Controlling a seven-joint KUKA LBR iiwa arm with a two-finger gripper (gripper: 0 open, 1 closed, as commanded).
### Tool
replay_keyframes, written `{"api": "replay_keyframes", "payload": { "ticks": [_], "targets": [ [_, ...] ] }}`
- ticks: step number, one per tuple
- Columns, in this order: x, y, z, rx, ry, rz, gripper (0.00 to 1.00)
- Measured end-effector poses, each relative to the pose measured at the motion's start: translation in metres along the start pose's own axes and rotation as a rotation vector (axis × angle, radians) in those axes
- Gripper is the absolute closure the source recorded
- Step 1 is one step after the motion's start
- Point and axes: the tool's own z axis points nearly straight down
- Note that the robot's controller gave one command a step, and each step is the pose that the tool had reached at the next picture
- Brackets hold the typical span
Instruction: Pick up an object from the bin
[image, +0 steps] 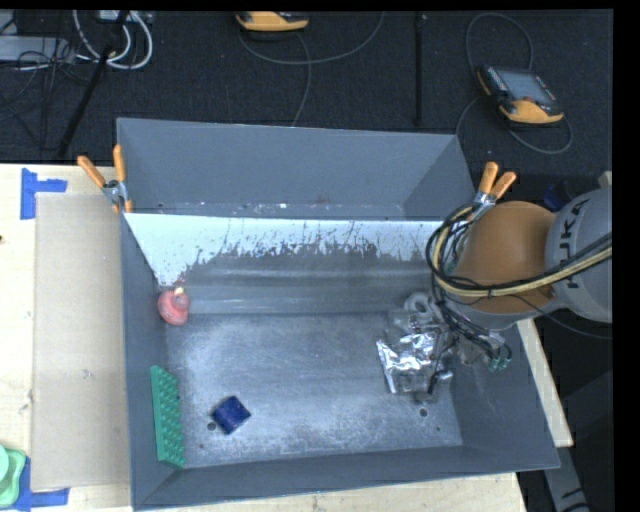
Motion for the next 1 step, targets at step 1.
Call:
{"api": "replay_keyframes", "payload": {
  "ticks": [1],
  "targets": [
    [0.0002,-0.0001,0.0001,0.000,0.000,0.000,1.00]
  ]
}}
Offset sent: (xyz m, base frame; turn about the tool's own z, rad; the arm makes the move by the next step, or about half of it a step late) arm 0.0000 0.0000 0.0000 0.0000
